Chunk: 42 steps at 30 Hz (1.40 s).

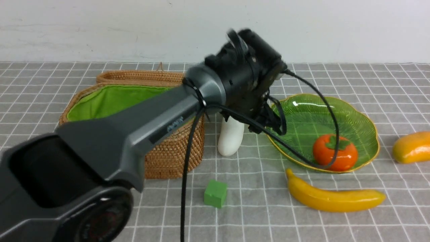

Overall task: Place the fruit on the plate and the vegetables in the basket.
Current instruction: Take a daikon with your left arm and place it on the basket on the left.

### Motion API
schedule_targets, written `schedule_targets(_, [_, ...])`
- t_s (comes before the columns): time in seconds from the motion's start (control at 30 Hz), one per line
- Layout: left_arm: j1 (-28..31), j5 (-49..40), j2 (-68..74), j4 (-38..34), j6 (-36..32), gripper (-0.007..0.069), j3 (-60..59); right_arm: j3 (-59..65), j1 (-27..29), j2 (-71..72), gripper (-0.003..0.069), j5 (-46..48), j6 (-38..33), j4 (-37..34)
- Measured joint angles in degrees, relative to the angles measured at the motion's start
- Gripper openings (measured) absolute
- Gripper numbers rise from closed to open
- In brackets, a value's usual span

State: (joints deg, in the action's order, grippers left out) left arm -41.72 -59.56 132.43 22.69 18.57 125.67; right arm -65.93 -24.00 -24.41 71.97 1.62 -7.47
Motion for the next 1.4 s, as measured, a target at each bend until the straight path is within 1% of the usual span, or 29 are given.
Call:
schedule_targets(0.03, [0.0,1.9,1.5,1.7,1.8,0.0541,0.0,0.0,0.0,0.0,0.0102,-0.3,0.0,-0.3])
schedule_targets(0.1, [0.0,3.7,3.2,3.1,2.9,0.0581,0.0,0.0,0.0,0.0,0.0102,-0.3,0.0,-0.6])
schedule_targets(0.13, [0.0,3.8,3.5,3.3,2.9,0.0587,0.0,0.0,0.0,0.0,0.0102,-0.3,0.0,-0.7])
schedule_targets(0.2, [0.3,4.7,5.6,5.8,3.6,0.0601,0.0,0.0,0.0,0.0,0.0102,-0.3,0.0,-0.8])
schedule_targets(0.33, [1.1,5.2,7.8,7.6,5.8,0.0601,0.0,0.0,0.0,0.0,0.0102,-0.3,0.1,-1.0])
schedule_targets(0.43, [1.7,6.2,8.7,7.7,6.2,0.0583,0.0,0.0,0.0,0.0,0.0102,-0.3,0.1,-1.0])
schedule_targets(0.53, [1.9,6.4,9.4,7.1,6.3,0.0548,0.0,0.0,0.0,0.0,0.0102,-0.3,0.1,-1.0])
schedule_targets(0.57, [2.0,6.4,9.5,5.3,6.5,0.0461,0.0,0.0,0.0,0.0,0.0102,-0.3,0.1,-1.1])
schedule_targets(0.7, [2.0,6.5,9.4,2.6,6.3,0.0459,0.0,0.0,0.0,0.0,0.0102,-0.2,0.1,-1.5])
schedule_targets(0.87, [1.1,4.8,7.5,1.4,3.6,0.0459,0.0,0.0,0.0,0.0,0.0102,-0.2,0.1,-2.2])
schedule_targets(1.03, [-1.9,-1.8,-2.5,0.5,-4.3,0.0459,1.3,0.0,0.0,0.0,0.0102,-0.3,0.1,-2.3])
schedule_targets(1.07, [-2.4,-5.1,-7.5,-0.5,-8.4,0.0459,1.6,0.0,0.0,0.0,0.0102,-0.5,0.1,-2.3])
schedule_targets(1.1, [-2.4,-5.5,-8.1,-0.9,-9.0,0.0459,1.6,0.0,0.0,0.0,0.0102,-0.7,0.1,-2.3])
schedule_targets(1.17, [-1.5,-8.5,-14.0,-3.0,-14.0,0.0459,1.3,0.0,0.0,0.0,0.0102,-1.6,0.0,-2.3])
schedule_targets(1.2, [0.3,-10.0,-19.8,-5.6,-19.6,0.0459,-1.0,0.0,0.0,0.0,0.0102,-3.1,-0.1,-2.3])
schedule_targets(1.23, [1.8,-10.6,-22.9,-7.0,-23.6,0.0459,-3.0,0.0,0.0,0.0,0.0102,-3.6,-0.1,-2.3])
schedule_targets(1.27, [2.5,-10.7,-23.5,-7.2,-25.3,0.0459,-3.5,0.0,0.0,0.0,0.0102,-3.7,-0.1,-2.3])
schedule_targets(1.3, [5.0,-11.1,-27.3,-9.1,-31.8,0.0459,-7.9,0.0,0.0,0.0,0.0102,-4.6,-0.4,-2.3])
schedule_targets(1.37, [8.8,-10.9,-31.5,-10.8,-41.5,0.0459,-14.1,0.0,0.0,0.0,0.0102,-5.6,-1.2,-2.3])
schedule_targets(1.4, [9.6,-10.8,-32.1,-11.0,-43.5,0.0459,-15.4,0.0,0.0,0.0,0.0102,-5.9,-1.3,-2.3])
